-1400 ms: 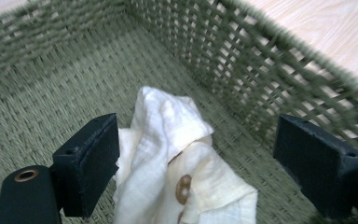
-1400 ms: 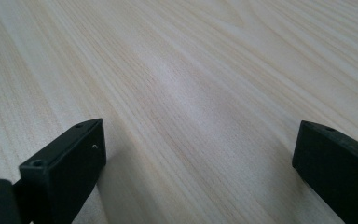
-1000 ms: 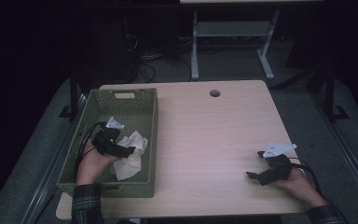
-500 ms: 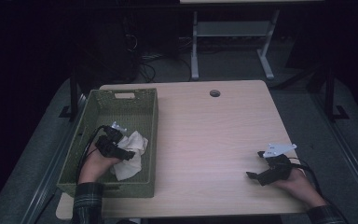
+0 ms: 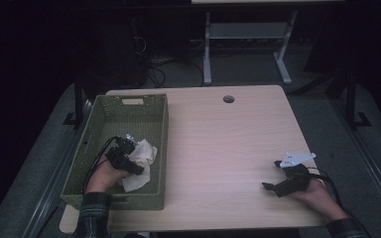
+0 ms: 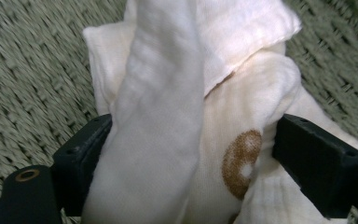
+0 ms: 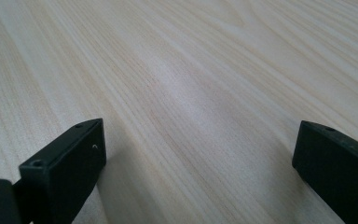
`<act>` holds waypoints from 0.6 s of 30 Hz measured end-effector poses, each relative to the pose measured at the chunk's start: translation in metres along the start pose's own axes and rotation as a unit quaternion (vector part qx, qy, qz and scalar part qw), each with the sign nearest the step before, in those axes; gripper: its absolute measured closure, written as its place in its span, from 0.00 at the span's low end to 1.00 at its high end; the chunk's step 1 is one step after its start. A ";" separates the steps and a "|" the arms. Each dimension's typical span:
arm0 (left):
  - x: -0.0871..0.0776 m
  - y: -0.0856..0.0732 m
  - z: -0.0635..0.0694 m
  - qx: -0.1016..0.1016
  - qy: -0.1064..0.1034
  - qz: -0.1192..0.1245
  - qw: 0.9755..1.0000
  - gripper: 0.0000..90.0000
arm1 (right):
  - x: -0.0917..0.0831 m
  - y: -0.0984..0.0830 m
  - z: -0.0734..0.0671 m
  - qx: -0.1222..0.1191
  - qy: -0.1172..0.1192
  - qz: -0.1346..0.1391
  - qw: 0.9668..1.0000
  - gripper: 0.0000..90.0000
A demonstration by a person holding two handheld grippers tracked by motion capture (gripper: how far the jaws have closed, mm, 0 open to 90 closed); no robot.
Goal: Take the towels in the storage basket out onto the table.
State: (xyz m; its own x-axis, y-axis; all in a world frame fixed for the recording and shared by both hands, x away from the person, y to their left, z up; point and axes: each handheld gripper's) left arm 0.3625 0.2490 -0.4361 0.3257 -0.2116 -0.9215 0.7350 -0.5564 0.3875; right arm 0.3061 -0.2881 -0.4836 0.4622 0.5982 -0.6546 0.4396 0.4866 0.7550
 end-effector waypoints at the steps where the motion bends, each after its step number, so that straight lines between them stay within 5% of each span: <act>1: 0.000 0.000 0.000 0.001 0.001 -0.004 1.000 0.18 | 0.000 0.000 0.000 0.000 0.000 0.000 1.000 0.03; 4: -0.001 0.002 0.000 -0.005 -0.001 -0.011 1.000 0.24 | 0.000 0.000 0.000 0.000 0.000 0.000 1.000 0.03; 13: -0.013 0.001 -0.003 -0.029 -0.003 0.000 1.000 0.68 | 0.000 0.000 0.000 0.000 0.000 0.000 1.000 0.03; 18: -0.024 0.001 -0.006 -0.046 -0.014 0.051 0.998 0.72 | 0.000 0.000 0.000 0.000 0.000 0.000 1.000 0.03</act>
State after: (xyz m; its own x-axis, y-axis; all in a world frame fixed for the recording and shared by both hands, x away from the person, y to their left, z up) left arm 0.3586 0.2582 -0.4134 0.3859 -0.2867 -0.8769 0.7505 -0.4552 0.4791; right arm 0.3061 -0.2881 -0.4836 0.4622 0.5982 -0.6545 0.4395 0.4865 0.7551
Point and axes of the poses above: each handheld gripper's, and its own axes: x roughly forward along the jaws, y roughly out of its top, z roughly to its right, and after that the axes turned 4 degrees about z, right-handed
